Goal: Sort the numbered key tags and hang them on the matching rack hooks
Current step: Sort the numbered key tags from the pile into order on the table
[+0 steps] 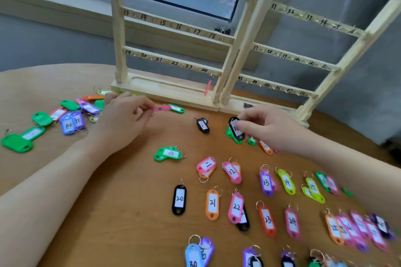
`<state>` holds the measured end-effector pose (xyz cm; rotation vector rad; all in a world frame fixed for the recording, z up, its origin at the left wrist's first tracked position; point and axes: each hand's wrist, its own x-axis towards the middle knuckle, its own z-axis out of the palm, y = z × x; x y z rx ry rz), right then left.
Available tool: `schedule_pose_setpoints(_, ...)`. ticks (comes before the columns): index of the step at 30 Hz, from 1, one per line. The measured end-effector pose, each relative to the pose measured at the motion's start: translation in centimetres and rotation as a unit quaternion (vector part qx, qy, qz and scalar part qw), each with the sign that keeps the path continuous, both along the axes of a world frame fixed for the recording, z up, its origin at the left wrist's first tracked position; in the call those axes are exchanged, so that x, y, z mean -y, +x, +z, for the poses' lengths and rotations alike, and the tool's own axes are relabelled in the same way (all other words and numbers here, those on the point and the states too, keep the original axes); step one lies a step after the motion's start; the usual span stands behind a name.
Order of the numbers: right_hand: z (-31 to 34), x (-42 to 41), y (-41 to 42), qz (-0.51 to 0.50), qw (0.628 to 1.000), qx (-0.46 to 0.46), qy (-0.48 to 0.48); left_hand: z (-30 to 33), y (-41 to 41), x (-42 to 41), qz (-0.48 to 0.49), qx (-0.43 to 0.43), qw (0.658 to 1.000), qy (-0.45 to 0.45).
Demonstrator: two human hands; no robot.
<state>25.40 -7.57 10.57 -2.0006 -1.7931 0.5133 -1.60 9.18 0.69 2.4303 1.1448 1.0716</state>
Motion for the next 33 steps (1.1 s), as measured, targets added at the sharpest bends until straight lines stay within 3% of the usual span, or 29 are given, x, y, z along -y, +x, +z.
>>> schedule_pose_setpoints(5, 2.5, 5.9, 1.8, -0.024, 1.0, -0.02, -0.001, 2.2, 1.8, 3.2, -0.071, 0.119, 0.976, -0.167)
schedule_pose_setpoints(10, 3.1, 11.9, 3.8, -0.082, 0.992, -0.093, -0.001, 4.5, 4.4, 7.7, -0.136, 0.124, 0.964, -0.192)
schedule_pose_setpoints(17, -0.1, 20.9, 4.1, -0.139, 0.978, -0.153, 0.036, 8.2, 8.2, 15.5, -0.245, 0.013, 0.951, -0.188)
schedule_pose_setpoints(23, -2.7, 27.2, 3.2, -0.157, 0.971, -0.159, 0.081, 8.5, 11.7, 21.2, -0.334, -0.101, 0.914, -0.206)
schedule_pose_setpoints(33, -4.5, 32.7, 5.4, -0.193, 0.962, -0.169, 0.095, 7.1, 16.5, 25.8, -0.38, -0.15, 0.881, -0.237)
